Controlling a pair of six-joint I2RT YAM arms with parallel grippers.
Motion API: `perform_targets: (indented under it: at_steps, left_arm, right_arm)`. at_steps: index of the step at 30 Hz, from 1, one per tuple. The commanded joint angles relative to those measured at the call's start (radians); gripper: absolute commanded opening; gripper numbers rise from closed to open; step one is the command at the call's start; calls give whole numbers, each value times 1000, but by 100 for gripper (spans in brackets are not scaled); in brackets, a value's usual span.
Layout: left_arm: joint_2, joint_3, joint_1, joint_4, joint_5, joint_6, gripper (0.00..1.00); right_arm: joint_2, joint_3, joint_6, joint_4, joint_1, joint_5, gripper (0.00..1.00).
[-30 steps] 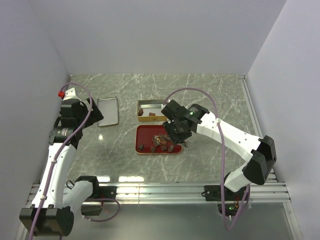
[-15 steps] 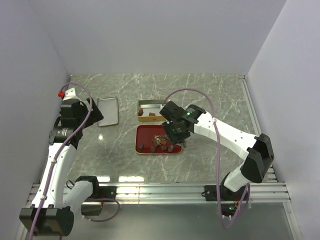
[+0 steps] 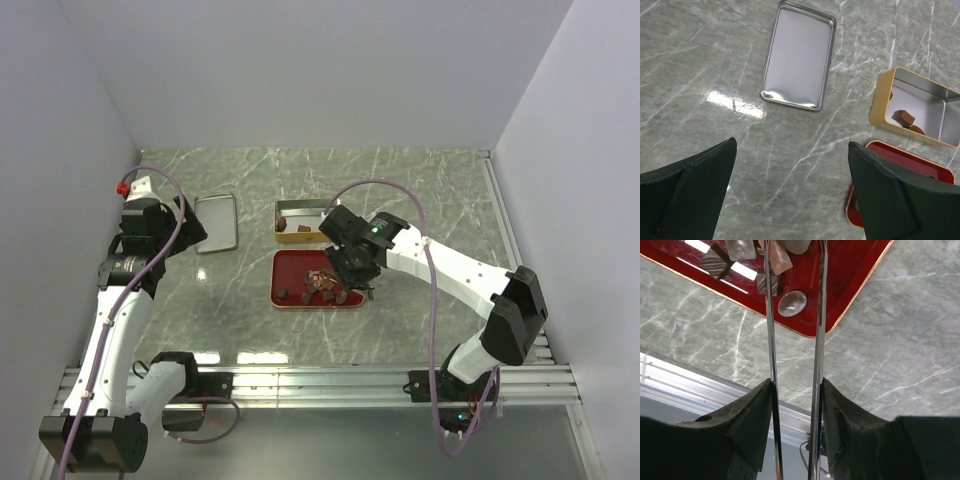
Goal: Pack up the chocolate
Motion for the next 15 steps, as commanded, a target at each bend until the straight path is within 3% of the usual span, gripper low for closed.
perform_targets:
  at_steps: [1, 15]
  left_arm:
    - [-23, -4, 4, 0, -7, 2, 99]
    - [-36, -11, 4, -3, -7, 2, 99]
  right_arm:
    - [-2, -10, 16, 3, 3, 39, 49]
    - [-22, -25, 36, -37, 3, 30, 48]
